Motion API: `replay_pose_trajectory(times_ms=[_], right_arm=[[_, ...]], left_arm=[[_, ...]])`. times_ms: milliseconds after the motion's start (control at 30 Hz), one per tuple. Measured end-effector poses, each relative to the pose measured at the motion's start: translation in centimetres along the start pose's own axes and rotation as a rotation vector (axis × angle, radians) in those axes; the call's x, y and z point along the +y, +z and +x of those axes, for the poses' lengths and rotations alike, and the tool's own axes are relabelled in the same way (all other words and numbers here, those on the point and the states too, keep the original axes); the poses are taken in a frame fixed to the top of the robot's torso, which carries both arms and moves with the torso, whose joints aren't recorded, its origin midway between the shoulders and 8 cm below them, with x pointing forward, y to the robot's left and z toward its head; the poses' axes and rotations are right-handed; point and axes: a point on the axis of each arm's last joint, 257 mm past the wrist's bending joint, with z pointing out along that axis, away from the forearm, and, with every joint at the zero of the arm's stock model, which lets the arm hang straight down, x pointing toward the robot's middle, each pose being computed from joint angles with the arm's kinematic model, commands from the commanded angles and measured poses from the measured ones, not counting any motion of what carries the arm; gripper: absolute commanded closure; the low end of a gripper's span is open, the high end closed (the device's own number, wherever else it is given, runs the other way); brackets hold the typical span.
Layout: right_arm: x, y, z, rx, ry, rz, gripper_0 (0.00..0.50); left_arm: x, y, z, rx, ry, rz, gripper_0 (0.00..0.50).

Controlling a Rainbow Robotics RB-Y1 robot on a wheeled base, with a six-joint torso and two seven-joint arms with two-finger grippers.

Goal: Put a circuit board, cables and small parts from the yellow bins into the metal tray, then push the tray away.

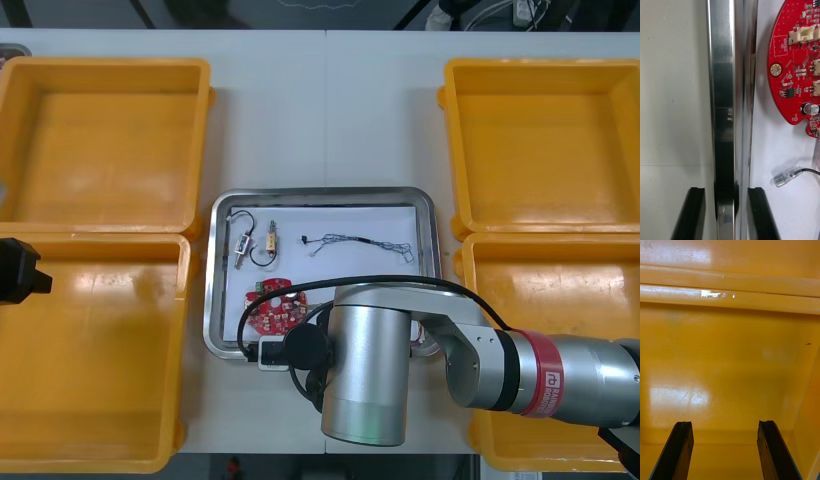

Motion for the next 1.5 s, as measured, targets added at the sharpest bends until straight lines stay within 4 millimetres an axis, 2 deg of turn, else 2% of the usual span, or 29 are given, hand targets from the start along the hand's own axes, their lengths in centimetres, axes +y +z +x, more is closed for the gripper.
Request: replay_pose_trajectory(times_ms=[267,633,833,1267,1500], right_arm=[[-0.1,0.0,0.0,0.000,0.000,0.006,0.500],[-1.8,-0.4,-0.2,0.001,-0.009,0.050,0.500],[-4.4,-1.1,-0.3,0.007,-0.023,0.104,0.500],[-10.7,-1.0,-0.3,0.040,-0.014,0.192,0.500],[-14.0,-1.9,-0.9,0.040,-0.017,0.249,0.500]], left_arm=[[0.0,0.0,0.0,0.000,0.000,0.000,0.000],[0.0,0.0,0.0,0.000,0.000,0.000,0.000],[0.0,0.0,0.0,0.000,0.000,0.000,0.000],[0.0,0.0,0.0,0.000,0.000,0.000,0.000],[0.0,0.0,0.0,0.000,0.000,0.000,0.000]])
